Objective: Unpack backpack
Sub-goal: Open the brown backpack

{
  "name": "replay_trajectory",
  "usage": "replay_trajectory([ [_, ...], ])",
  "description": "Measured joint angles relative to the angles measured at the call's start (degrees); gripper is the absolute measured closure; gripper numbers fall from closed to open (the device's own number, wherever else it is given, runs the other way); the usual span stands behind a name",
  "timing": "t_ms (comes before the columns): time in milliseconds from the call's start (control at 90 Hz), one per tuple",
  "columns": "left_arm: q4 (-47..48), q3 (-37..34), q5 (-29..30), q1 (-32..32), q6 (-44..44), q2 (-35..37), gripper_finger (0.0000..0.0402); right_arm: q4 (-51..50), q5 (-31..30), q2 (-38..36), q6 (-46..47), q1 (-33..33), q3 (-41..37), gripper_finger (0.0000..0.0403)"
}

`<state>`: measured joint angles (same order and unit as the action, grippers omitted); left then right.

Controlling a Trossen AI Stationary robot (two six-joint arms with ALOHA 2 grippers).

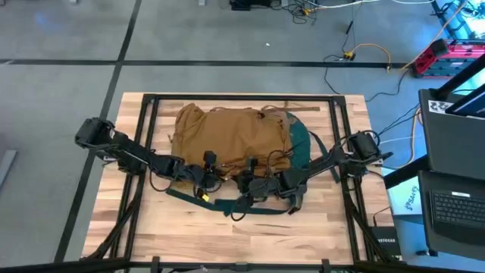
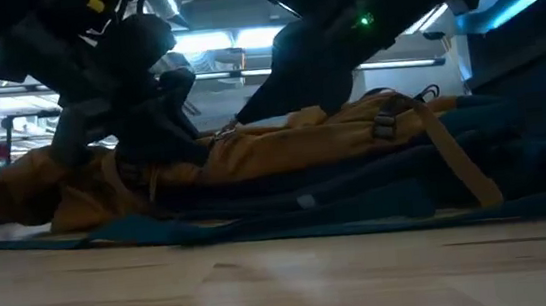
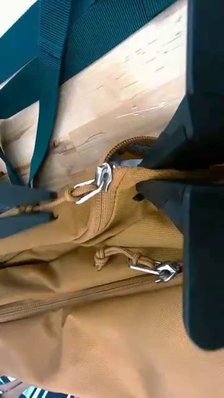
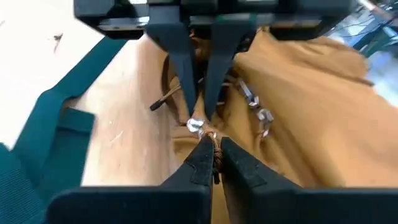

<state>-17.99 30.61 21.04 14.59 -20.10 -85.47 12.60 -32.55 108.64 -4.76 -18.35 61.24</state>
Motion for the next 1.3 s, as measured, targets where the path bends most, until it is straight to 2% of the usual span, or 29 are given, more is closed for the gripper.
replay_trajectory([
  [433, 2.71, 0.22, 1.44, 2.31, 1.87, 0.11, 0.0401, -25.57, -6.69, 0.17, 1.43, -0.09, 12.30, 0.0403],
  [578, 2.66, 0.22, 1.77, 3.39, 1.82, 0.11, 0.0401, -30.80, -8.46, 0.14, 4.49, -0.09, 13.17, 0.0403],
  [856, 11.09, -0.22, 2.90, 5.04, 4.90, 1.48, 0.0401, -44.17, -17.08, -1.19, 13.11, -0.04, 13.11, 0.0403],
  [1122, 19.49, -0.24, 10.59, 6.94, 8.48, 6.50, 0.0401, -55.84, -18.89, -4.54, 24.25, -1.32, 13.08, 0.0403],
  [1300, 25.67, -0.24, 18.95, 7.06, 10.37, 12.54, 0.0401, -64.77, -18.89, -7.41, 33.38, -5.04, 13.10, 0.0403],
])
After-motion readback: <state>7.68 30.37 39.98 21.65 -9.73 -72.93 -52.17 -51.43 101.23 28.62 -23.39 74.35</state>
